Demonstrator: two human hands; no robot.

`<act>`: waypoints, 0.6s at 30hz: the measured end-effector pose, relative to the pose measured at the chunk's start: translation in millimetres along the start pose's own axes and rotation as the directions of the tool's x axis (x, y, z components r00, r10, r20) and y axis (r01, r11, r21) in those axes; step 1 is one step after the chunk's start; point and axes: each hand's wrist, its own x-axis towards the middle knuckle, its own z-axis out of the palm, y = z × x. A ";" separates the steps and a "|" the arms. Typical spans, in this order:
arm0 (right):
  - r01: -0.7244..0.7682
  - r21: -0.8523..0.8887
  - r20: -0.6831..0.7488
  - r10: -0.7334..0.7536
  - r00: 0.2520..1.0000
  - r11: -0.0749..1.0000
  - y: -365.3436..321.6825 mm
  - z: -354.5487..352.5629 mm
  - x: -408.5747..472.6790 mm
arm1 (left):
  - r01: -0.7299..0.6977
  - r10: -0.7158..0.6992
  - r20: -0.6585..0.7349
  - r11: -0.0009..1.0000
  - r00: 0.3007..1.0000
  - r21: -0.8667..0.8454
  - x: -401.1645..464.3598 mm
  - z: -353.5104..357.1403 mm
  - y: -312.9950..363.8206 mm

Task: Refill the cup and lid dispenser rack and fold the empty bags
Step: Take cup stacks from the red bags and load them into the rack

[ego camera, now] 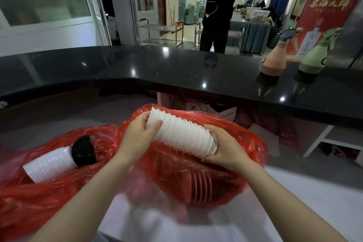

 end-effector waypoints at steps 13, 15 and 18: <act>-0.235 -0.320 0.128 0.288 0.949 0.918 55.9 -32.1 -43.7 | 0.087 -0.087 0.000 0.994 0.996 0.067 1.8 1.4 -18.1; -0.238 -0.347 0.165 0.309 0.936 0.907 55.8 -31.4 -40.5 | 0.091 -0.091 0.002 0.994 0.996 0.066 0.7 2.8 -16.7; -0.181 -0.442 0.191 0.290 0.938 0.879 48.9 -35.0 -30.4 | 0.099 -0.099 -0.001 0.995 0.995 0.002 0.3 2.5 -13.0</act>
